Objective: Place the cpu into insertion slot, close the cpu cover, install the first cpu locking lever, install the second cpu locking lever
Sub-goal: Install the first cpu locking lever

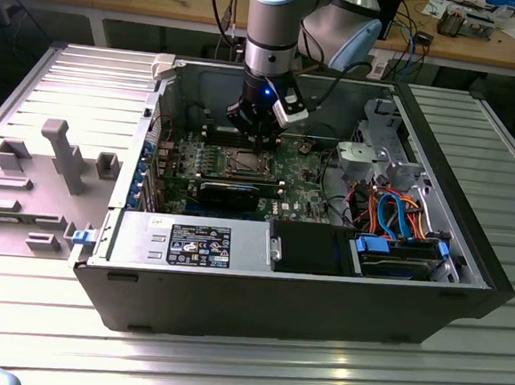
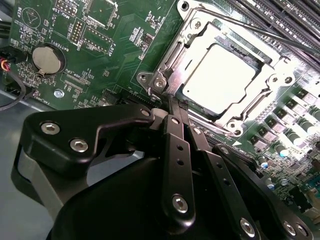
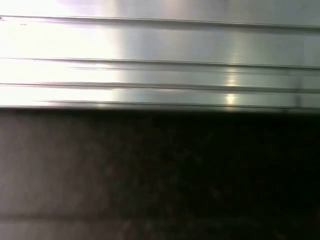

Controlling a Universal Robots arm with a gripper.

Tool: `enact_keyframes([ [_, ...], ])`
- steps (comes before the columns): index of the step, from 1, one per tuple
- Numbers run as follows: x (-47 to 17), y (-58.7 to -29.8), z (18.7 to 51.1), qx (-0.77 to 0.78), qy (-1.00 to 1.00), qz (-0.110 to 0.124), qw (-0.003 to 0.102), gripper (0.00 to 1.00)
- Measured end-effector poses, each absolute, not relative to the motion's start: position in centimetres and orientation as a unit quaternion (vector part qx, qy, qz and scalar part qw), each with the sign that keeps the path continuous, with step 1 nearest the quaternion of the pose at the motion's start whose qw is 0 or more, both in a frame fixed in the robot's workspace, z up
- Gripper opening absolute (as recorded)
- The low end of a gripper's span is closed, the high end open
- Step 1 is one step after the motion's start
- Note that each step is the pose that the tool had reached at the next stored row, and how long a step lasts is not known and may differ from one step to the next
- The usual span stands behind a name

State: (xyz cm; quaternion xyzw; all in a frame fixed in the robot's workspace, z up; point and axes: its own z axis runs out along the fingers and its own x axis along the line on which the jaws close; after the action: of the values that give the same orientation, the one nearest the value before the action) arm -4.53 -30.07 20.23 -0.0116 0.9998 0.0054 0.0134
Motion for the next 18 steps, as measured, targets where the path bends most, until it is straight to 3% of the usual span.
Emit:
enact_keyframes([
  [18,-4.52,-29.97,20.88,-0.012,1.000,0.016,0.014,0.11],
])
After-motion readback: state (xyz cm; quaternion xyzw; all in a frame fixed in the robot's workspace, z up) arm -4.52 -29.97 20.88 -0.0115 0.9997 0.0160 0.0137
